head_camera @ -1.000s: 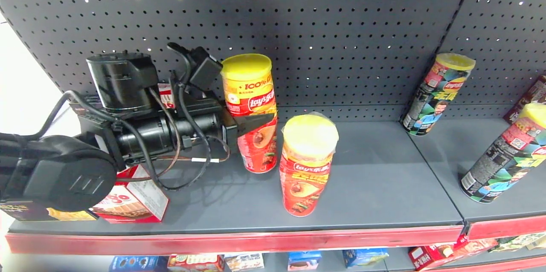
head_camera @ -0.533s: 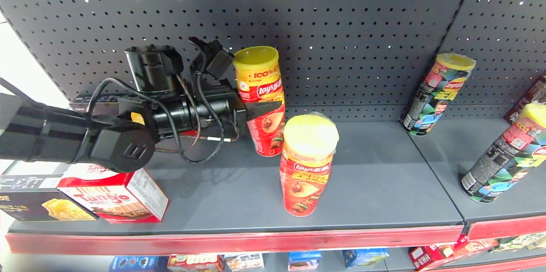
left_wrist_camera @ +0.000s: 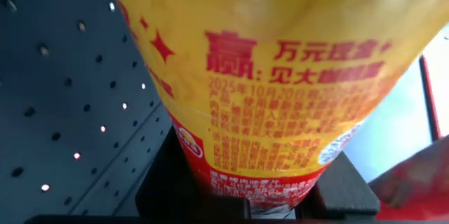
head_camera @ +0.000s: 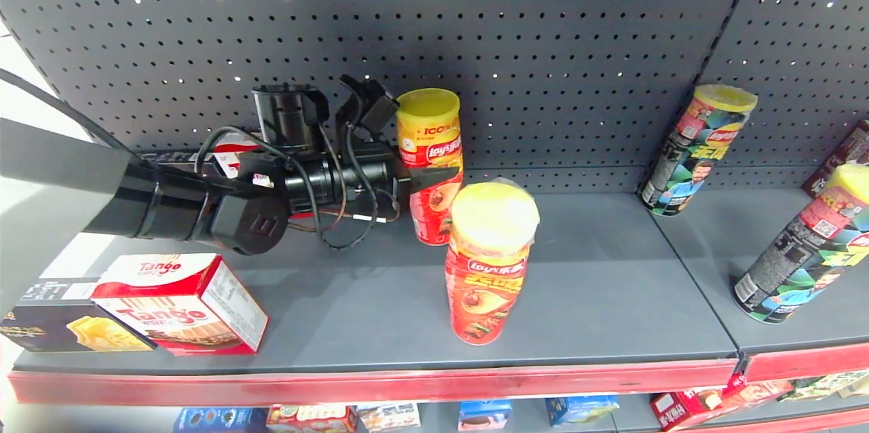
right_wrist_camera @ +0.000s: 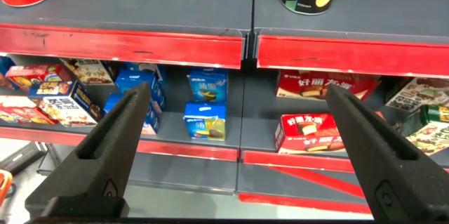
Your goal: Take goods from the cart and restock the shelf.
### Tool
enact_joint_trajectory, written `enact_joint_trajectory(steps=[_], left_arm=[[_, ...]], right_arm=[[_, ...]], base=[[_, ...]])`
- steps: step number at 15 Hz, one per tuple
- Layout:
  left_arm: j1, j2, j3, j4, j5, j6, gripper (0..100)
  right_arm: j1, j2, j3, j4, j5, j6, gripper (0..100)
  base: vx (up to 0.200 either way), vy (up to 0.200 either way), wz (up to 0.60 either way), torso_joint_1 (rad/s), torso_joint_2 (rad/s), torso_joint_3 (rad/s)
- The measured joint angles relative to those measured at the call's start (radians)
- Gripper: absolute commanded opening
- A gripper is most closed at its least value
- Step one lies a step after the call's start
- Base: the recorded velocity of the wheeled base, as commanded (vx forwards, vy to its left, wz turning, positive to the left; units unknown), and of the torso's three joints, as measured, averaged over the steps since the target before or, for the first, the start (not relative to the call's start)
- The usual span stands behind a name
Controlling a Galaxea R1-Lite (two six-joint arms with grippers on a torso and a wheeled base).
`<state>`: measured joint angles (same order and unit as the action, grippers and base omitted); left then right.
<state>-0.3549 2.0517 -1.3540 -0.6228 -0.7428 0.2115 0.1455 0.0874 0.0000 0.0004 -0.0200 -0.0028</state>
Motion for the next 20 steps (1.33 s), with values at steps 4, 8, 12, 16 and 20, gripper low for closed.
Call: enact_joint_trajectory(steps=[4,8,12,16,20], left_arm=[[-0.004,0.055,-0.130,0.064,0.000,0.002,0],[-0.007,0.100,-0.164,0.067,0.000,0.043,0],[-0.007,0.137,-0.191,0.066,0.000,0.049,0],[-0.008,0.156,-0.202,0.065,0.002,0.051,100],[-0.007,0.149,-0.162,0.066,0.041,0.051,100]], right_arm=[[0.000,0.000,0.000,0.000,0.000,0.000,100],[0.000,0.001,0.000,0.000,0.000,0.000,100],[0.000,0.001,0.000,0.000,0.000,0.000,100],[0.000,0.001,0.000,0.000,0.000,0.000,100],[-0.001,0.001,0.000,0.000,0.000,0.000,100]], base=[[0.000,0.000,0.00,0.000,0.00,0.000],[0.000,0.000,0.00,0.000,0.00,0.000],[0.000,0.000,0.00,0.000,0.00,0.000],[0.000,0.000,0.00,0.000,0.00,0.000],[0.000,0.000,0.00,0.000,0.00,0.000]])
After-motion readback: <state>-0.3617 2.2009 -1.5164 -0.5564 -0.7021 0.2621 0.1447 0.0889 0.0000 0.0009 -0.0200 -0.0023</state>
